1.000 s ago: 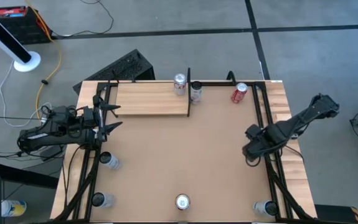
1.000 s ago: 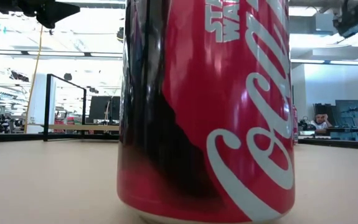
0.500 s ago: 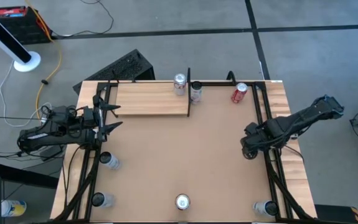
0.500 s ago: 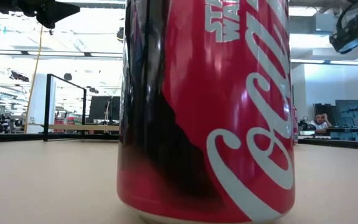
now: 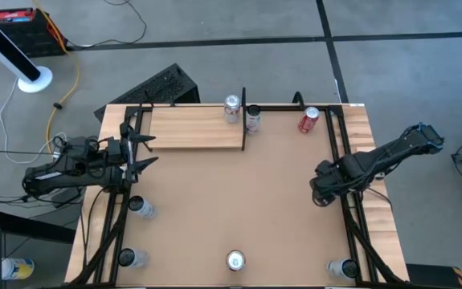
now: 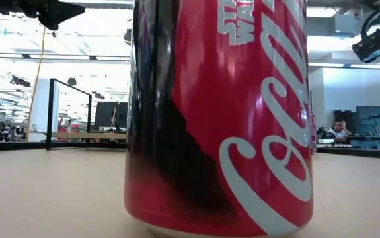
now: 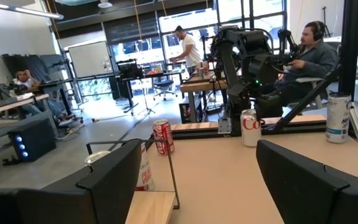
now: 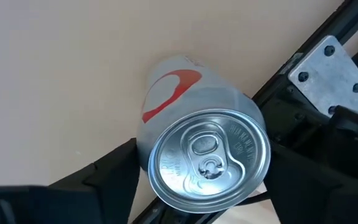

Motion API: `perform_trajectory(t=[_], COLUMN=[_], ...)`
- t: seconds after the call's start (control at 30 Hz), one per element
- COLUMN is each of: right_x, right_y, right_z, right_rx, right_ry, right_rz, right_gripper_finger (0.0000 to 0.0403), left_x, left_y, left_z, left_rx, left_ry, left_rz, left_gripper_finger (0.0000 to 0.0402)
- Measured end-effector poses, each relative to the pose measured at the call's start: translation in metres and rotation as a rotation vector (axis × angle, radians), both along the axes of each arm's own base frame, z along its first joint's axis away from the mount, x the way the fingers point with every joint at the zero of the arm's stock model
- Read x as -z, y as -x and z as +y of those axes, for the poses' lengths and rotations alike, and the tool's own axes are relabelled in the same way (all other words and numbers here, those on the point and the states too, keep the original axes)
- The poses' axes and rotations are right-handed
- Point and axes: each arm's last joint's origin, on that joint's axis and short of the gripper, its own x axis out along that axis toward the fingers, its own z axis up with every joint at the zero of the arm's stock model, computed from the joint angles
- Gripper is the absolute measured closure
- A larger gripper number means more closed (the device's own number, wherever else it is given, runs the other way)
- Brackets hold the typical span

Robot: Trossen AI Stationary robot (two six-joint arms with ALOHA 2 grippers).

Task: Place canned beverage on shelf
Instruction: Put the silver and red soda can on the shelf aligned with the other silver and red soda can

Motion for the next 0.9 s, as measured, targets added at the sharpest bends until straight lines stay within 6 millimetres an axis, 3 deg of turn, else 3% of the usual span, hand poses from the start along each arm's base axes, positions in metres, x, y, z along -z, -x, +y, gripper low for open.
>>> perform_trajectory(t=[0.2, 0.47, 0.63, 0.9], right_x=[-0.008, -0.042, -0.066, -0.104], right_y=[-0.008, -0.044, -0.090, -0.179], right_z=[0.003, 0.004, -0.001, -0.018], right_rx=[-0.036, -0.120, -0.269, -0.581], right_ry=[-0.030, 0.008, 0.086, 0.188], right_rz=[-0.088, -0.376, -0.538, -0.615], right_gripper_finger=[0.0092, 0.0092, 0.0092, 0.0092], left_x=[0.000, 0.000, 0.000, 0.000], left_y=[0.000, 0.000, 0.000, 0.000], left_z=[0.000, 0.000, 0.000, -0.001], left_rx=[0.000, 0.000, 0.000, 0.017], left_ry=[0.000, 0.000, -0.001, -0.004], left_rz=[0.000, -0.001, -0.005, -0.004], left_gripper_finger=[0.0098, 0.0098, 0.0098, 0.0098])
